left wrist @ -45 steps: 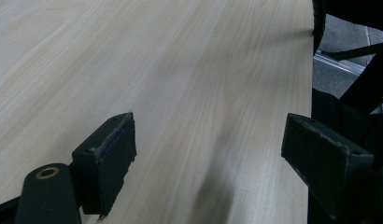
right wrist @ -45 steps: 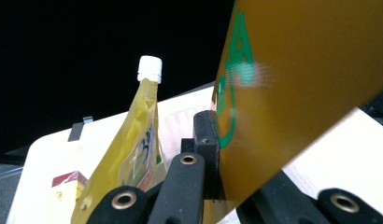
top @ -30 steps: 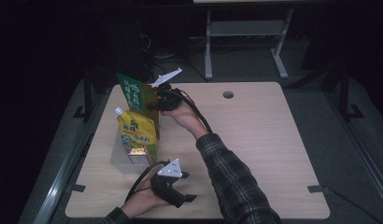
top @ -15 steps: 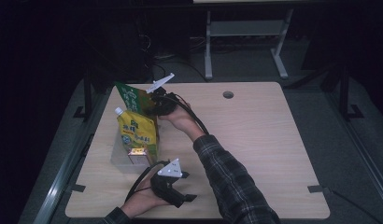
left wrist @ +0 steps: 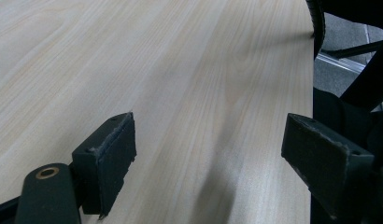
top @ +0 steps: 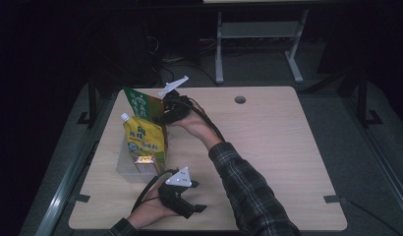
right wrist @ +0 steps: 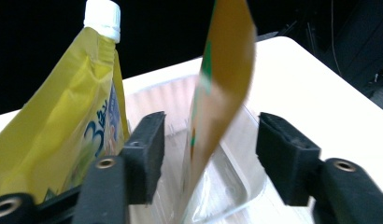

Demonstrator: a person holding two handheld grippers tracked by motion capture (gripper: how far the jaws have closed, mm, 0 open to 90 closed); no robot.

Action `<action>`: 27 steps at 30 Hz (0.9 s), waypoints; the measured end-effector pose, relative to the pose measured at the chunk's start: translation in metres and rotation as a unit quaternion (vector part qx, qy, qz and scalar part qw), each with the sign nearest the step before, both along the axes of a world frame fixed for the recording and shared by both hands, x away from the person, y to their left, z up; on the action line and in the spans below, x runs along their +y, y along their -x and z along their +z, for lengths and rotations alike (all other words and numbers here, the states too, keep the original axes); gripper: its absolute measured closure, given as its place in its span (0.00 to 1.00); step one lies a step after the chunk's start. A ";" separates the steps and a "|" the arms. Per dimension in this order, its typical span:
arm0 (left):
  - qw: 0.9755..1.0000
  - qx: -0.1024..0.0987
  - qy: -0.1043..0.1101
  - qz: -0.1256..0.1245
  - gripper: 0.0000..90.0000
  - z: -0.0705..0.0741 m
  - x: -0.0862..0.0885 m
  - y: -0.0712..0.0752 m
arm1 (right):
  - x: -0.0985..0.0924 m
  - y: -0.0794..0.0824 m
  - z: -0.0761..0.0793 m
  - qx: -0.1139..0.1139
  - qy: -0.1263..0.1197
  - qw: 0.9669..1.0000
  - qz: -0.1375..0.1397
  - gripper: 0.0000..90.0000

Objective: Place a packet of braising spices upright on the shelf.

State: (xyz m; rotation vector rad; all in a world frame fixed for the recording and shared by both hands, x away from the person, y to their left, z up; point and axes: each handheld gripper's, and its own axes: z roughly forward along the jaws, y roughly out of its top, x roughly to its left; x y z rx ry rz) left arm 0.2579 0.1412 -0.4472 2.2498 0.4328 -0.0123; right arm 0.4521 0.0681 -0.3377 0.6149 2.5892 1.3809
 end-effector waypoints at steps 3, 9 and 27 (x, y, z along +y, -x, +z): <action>1.000 0.000 0.000 0.000 0.19 0.000 0.001 0.000 | -0.006 0.003 0.001 0.001 0.000 1.000 0.000 0.42; 1.000 0.000 -0.003 0.001 0.19 0.000 0.001 -0.001 | -0.021 0.012 0.003 -0.007 0.002 1.000 0.003 0.40; 1.000 -0.002 0.000 0.007 0.19 0.001 0.004 -0.002 | -0.097 0.037 0.007 -0.016 -0.011 0.999 -0.045 0.37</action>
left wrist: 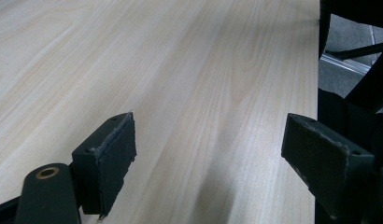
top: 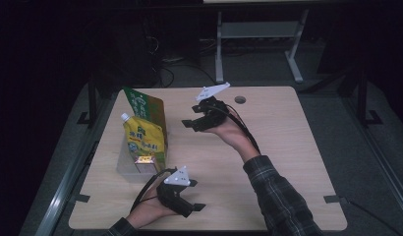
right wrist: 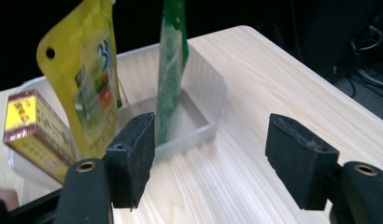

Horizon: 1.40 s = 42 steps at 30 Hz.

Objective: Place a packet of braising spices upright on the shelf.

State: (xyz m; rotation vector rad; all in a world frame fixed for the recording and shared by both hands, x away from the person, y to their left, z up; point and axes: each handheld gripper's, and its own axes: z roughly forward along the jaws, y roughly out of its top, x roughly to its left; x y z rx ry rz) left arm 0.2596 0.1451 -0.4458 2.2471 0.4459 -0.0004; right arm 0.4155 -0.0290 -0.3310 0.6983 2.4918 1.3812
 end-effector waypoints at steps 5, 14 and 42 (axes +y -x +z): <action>1.000 0.001 0.001 0.007 0.19 0.001 0.002 0.000 | -0.025 0.007 -0.004 -0.002 -0.003 1.000 -0.018 0.35; 1.000 0.001 0.005 0.010 0.19 0.002 0.004 -0.002 | -0.069 0.025 -0.022 0.009 -0.002 0.999 -0.045 0.33; 1.000 -0.004 -0.003 0.026 0.18 0.001 0.009 -0.004 | -0.174 0.115 -0.091 0.026 0.022 0.992 -0.124 0.23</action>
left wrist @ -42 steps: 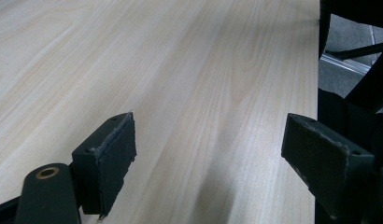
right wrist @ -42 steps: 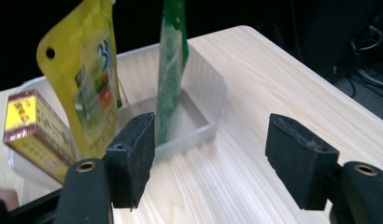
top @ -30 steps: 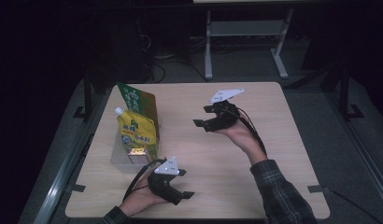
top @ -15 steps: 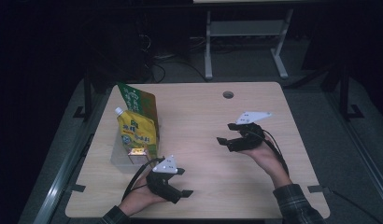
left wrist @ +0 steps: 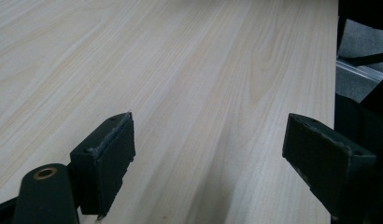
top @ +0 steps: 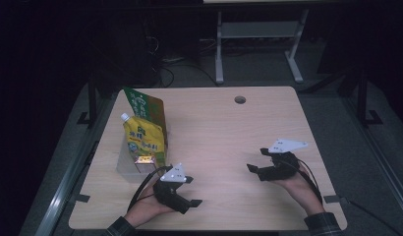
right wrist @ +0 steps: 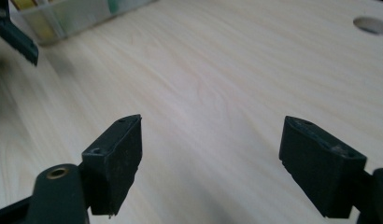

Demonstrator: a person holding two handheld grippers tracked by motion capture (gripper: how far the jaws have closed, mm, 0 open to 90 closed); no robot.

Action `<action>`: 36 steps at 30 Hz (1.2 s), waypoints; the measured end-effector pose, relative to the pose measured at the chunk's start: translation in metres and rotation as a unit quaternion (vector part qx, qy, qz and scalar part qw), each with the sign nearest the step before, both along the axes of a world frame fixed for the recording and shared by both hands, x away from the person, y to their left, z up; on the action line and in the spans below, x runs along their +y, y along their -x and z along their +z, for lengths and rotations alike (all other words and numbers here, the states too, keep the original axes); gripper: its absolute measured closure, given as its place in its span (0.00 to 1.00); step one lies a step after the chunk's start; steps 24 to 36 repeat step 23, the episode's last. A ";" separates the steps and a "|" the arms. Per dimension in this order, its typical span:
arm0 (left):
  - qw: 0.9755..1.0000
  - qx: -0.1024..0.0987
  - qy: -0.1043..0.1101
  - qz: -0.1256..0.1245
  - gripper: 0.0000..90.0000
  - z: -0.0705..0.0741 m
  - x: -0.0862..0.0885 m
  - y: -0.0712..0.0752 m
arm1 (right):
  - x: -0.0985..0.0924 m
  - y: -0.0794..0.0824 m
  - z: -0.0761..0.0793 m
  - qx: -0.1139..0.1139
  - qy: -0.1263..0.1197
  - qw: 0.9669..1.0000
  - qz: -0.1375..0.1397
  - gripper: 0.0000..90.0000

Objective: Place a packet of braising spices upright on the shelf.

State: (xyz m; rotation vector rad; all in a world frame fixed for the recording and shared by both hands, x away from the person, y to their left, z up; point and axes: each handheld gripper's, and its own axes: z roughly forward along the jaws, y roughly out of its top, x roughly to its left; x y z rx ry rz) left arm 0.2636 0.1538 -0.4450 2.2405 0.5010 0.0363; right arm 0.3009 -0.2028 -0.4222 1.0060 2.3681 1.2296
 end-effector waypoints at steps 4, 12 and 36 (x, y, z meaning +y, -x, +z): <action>1.000 -0.001 -0.004 0.001 0.18 -0.001 0.000 -0.001 | -0.011 0.014 -0.011 0.002 0.011 1.000 -0.015 0.22; 1.000 -0.003 -0.007 0.003 0.18 -0.001 0.000 -0.001 | -0.032 0.039 -0.025 0.019 0.019 0.999 -0.030 0.20; 1.000 -0.009 -0.010 0.001 0.18 0.000 -0.002 -0.001 | -0.035 0.043 -0.025 0.016 0.014 0.999 -0.034 0.18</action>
